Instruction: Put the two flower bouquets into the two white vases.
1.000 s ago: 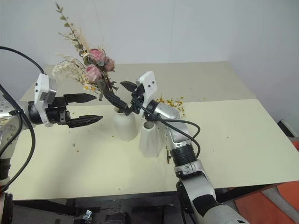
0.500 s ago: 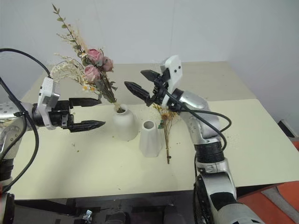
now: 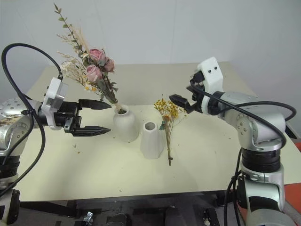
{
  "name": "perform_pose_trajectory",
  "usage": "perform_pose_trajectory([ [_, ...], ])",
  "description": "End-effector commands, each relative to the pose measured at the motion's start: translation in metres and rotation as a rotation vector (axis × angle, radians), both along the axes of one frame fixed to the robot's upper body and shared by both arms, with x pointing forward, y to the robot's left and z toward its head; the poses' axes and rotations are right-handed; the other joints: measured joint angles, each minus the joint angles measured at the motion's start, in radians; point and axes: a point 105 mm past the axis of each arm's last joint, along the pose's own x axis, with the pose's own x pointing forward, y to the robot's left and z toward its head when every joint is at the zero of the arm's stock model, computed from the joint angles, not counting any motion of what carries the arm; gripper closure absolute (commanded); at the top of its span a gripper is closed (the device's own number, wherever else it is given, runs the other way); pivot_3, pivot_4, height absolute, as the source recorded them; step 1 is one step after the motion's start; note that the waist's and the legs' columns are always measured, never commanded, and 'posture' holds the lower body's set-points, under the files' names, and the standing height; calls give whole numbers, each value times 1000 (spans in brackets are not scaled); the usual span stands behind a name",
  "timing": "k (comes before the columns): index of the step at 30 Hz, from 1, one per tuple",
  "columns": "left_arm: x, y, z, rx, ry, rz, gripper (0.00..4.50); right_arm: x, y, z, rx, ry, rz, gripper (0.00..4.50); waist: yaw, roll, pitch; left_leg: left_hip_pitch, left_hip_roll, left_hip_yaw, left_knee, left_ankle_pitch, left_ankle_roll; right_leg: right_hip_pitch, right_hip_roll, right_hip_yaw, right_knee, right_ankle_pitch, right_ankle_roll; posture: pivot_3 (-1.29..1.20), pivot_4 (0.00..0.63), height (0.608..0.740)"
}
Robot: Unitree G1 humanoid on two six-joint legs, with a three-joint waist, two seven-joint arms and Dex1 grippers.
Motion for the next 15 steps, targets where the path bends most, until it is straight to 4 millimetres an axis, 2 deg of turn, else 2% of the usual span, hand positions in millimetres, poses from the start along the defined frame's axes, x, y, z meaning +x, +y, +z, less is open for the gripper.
perform_pose_trajectory([
  [1,-5,-2,9,1,-34,-28,0,-13,-8,-14,-92,132,-56,56,0,0,0,0,0,0,0,0,0,0,0,0,0,0,0,0,150,740],
  [4,-4,-3,10,3,-33,-34,0,-18,-11,-36,-125,282,-77,56,2,0,0,0,0,0,0,0,0,0,0,0,0,0,0,0,150,740],
  [7,-5,-5,11,6,-35,-46,0,-14,-9,-51,-124,361,-89,56,1,0,0,0,0,0,1,0,0,0,0,0,0,0,0,0,150,740],
  [15,-6,-7,12,9,-37,-58,0,0,17,-85,-134,522,-77,56,-1,0,0,-1,0,0,1,0,0,0,0,0,-1,0,0,0,150,740],
])
